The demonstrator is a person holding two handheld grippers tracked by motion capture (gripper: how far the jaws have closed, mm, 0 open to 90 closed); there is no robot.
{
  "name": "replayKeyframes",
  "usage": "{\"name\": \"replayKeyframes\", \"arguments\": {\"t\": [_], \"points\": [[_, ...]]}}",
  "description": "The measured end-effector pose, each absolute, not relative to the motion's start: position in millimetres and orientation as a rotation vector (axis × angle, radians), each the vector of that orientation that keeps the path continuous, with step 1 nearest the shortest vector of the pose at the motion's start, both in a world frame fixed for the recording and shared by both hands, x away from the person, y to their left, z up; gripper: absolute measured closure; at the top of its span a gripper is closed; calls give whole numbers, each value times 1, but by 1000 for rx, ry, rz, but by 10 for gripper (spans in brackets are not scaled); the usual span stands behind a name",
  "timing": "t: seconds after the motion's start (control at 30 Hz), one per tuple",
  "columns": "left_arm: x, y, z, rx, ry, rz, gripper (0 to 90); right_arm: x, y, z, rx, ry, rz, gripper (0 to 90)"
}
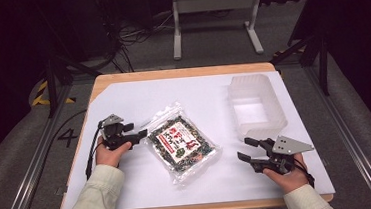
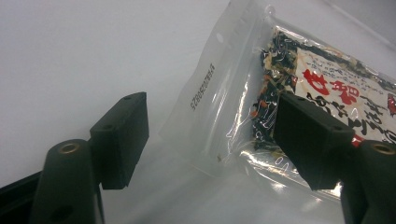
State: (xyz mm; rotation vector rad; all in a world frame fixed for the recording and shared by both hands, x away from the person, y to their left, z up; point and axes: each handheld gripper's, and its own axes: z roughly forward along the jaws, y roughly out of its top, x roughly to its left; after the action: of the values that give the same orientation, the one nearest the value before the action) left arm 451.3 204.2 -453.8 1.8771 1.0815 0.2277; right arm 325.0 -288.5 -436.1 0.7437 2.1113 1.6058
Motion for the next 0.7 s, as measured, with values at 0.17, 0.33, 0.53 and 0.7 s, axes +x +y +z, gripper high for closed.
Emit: {"name": "replayKeyframes", "arguments": {"t": [0.17, 0.33, 0.53, 0.7], "points": [[453, 206, -456, 1902, 1122, 181, 310, 324, -288, -435, 730, 2114, 1611, 404], [455, 206, -457, 1906, 1124, 153, 311, 323, -289, -435, 729, 2117, 1613, 410], [455, 205, -458, 1902, 1133, 139, 309, 323, -289, -435, 730, 2116, 1612, 410], [454, 202, -458, 1930, 1120, 150, 380, 323, -289, -435, 732, 2116, 1606, 404]]}}
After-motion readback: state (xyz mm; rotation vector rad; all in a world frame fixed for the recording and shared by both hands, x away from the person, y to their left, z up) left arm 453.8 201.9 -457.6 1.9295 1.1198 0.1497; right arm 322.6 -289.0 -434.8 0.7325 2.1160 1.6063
